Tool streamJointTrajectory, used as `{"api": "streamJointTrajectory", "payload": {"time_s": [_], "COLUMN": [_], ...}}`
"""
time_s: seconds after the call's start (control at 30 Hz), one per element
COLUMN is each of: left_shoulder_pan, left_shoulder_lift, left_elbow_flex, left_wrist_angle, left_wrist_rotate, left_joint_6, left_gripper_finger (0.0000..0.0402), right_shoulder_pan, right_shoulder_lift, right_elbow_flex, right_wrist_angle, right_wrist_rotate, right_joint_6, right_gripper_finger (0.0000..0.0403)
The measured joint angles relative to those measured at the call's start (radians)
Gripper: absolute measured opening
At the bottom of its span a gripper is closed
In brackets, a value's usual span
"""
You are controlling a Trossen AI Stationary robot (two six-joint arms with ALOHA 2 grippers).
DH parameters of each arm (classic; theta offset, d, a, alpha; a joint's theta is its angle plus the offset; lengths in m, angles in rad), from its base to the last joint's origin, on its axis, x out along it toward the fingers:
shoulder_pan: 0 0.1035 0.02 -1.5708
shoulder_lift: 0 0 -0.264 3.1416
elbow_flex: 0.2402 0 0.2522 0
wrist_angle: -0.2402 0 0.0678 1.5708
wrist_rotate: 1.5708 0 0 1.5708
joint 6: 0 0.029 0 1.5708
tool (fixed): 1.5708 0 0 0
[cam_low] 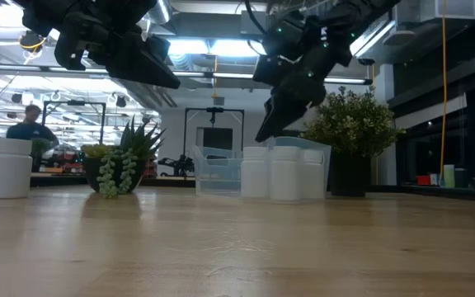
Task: Pick and place pill bottles into a basket
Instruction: Put the top left pill bottle into the transparent bin
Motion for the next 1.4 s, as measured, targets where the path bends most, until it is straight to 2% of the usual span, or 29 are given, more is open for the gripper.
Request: {"api": "streamJointTrajectory", "payload": {"time_s": [0.13,0.27,0.37,0.47,0.53,0.8,1.0,1.1,1.2,1.4], "left_shoulder_pan": [0.0,0.0,0.0,0.0,0.0,0.0,0.0,0.0,0.0,0.0], "left_shoulder_lift": [0.0,0.0,0.0,0.0,0.0,0.0,0.0,0.0,0.0,0.0], "left_elbow_flex": [0.0,0.0,0.0,0.0,0.0,0.0,0.0,0.0,0.0,0.0], "left_wrist_angle": [0.0,0.001,0.007,0.007,0.007,0.061,0.085,0.084,0.09,0.066], "left_wrist_rotate": [0.0,0.0,0.0,0.0,0.0,0.0,0.0,0.0,0.0,0.002], "left_joint_6": [0.0,0.0,0.0,0.0,-0.002,-0.003,-0.003,-0.001,-0.002,-0.029], "left_gripper_finger": [0.0002,0.0006,0.0012,0.0021,0.0031,0.0101,0.0175,0.0208,0.0233,0.0248], "right_shoulder_pan": [0.0,0.001,0.0,0.0,0.001,0.086,0.221,0.274,0.312,0.386], "right_shoulder_lift": [0.0,-0.008,-0.035,-0.079,-0.118,-0.246,-0.261,-0.268,-0.306,-0.43], "right_elbow_flex": [0.068,0.116,0.117,0.117,0.117,0.118,0.117,0.066,-0.053,-0.307], "right_wrist_angle": [-0.107,-0.176,-0.199,-0.247,-0.276,-0.298,-0.322,-0.25,-0.119,0.189], "right_wrist_rotate": [0.001,0.097,0.115,0.115,0.115,0.201,0.365,0.372,0.375,0.407], "right_joint_6": [-0.009,-0.036,-0.045,-0.046,-0.044,0.053,0.135,0.162,0.216,0.294], "right_gripper_finger": [0.0137,0.0125,0.0086,0.0027,0.0009,0.0004,0.0002,0.0003,0.0002,0.0002]}}
